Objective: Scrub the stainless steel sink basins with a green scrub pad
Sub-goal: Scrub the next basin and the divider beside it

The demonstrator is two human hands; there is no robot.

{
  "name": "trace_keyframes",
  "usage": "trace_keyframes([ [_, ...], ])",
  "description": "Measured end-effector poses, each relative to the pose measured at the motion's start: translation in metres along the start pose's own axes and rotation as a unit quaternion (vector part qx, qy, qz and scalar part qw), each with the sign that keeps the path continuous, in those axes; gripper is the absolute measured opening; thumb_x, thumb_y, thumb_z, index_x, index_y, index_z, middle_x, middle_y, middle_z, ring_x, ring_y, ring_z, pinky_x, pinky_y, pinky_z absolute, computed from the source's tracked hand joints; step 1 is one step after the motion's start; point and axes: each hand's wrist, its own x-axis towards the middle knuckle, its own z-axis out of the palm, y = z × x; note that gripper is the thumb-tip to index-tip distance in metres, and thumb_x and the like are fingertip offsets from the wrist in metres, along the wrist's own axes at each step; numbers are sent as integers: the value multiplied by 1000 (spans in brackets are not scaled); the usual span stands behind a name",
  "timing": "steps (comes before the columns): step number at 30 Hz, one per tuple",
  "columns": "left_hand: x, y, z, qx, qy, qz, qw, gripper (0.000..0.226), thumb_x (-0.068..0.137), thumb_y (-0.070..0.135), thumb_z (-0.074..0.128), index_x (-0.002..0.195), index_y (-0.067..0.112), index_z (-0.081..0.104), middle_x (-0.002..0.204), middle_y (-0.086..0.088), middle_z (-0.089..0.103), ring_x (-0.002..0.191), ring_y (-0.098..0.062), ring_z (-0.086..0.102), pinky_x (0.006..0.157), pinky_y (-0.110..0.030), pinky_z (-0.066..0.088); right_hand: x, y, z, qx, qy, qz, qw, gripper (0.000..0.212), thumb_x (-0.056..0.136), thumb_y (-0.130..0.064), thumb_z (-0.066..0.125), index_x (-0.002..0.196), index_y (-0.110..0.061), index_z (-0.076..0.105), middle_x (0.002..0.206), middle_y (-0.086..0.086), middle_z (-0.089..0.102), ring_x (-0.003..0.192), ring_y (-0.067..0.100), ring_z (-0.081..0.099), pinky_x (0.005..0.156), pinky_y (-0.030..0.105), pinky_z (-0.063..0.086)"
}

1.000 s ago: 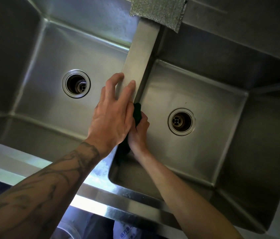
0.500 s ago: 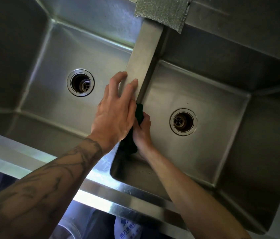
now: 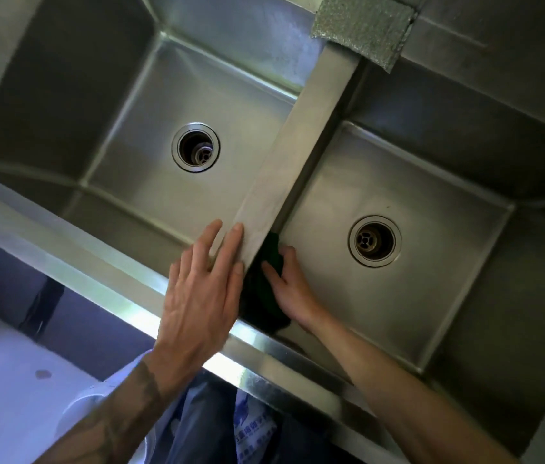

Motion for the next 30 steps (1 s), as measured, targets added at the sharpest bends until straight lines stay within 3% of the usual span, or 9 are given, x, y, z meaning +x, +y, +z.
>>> trace_keyframes([
  [3, -25, 10, 12, 5, 23, -26, 999, 61, 112, 36, 38, 170, 18, 25, 163, -17, 34, 119, -37, 58, 103, -54, 53, -13, 5, -6, -25, -37, -33, 998, 26, 106, -22, 57, 129, -20, 47, 126, 6, 60, 114, 13, 61, 97, 26, 50],
  [6, -30, 18, 22, 24, 52, -56, 997, 62, 112, 35, 41, 169, 19, 27, 164, -17, 37, 117, -38, 58, 104, -52, 49, -4, 10, -9, -100, -35, -40, 994, 33, 105, -13, 58, 135, -4, 48, 131, 18, 58, 121, 28, 57, 104, 39, 46],
  [9, -27, 18, 24, 28, 84, -52, 995, 58, 111, 35, 41, 166, 20, 36, 162, -14, 42, 112, -38, 59, 101, -48, 45, 1, 17, -11, -153, -76, -40, 985, 36, 106, -15, 56, 138, 0, 48, 134, 21, 55, 124, 32, 55, 107, 42, 43],
  [13, -29, 15, 27, 27, 105, -41, 993, 56, 111, 34, 41, 165, 19, 38, 162, -14, 44, 110, -38, 59, 100, -47, 44, -16, 24, -17, -144, -106, -87, 980, 19, 105, -38, 56, 123, -35, 54, 122, 0, 59, 110, 6, 60, 91, 19, 48],
  [15, -28, 14, 29, 28, 113, -39, 992, 55, 111, 34, 41, 165, 19, 39, 161, -14, 45, 108, -37, 58, 98, -46, 42, -17, 26, -20, -147, -110, -92, 979, 14, 103, -42, 57, 116, -43, 55, 117, -4, 61, 106, 0, 60, 86, 11, 46],
  [20, -29, 13, 31, 32, 120, -38, 991, 55, 112, 33, 39, 165, 18, 40, 161, -15, 45, 107, -36, 56, 98, -46, 42, -6, 14, -20, -198, -133, -45, 970, 35, 107, -22, 57, 139, -7, 56, 138, 12, 57, 126, 24, 56, 111, 41, 44],
  [22, -29, 13, 31, 32, 122, -39, 991, 55, 112, 33, 41, 165, 17, 40, 161, -15, 46, 107, -36, 57, 98, -47, 42, -17, 7, -22, -185, -130, -65, 972, 33, 107, -23, 58, 137, -10, 59, 134, 9, 60, 124, 20, 57, 109, 35, 44],
  [26, -29, 14, 29, 37, 109, -40, 993, 55, 113, 35, 38, 165, 17, 38, 162, -15, 44, 113, -38, 59, 101, -47, 42, -58, -3, -34, -99, -136, -116, 979, 28, 104, -42, 59, 132, -42, 60, 124, -11, 63, 118, 7, 62, 98, 17, 47],
  [30, -28, 17, 25, 31, 105, -46, 993, 55, 112, 35, 38, 164, 17, 40, 161, -15, 46, 115, -39, 59, 102, -48, 43, -42, 1, -36, -158, -140, -101, 972, 28, 105, -29, 60, 133, -24, 64, 115, -19, 62, 110, -6, 59, 95, 8, 41],
])
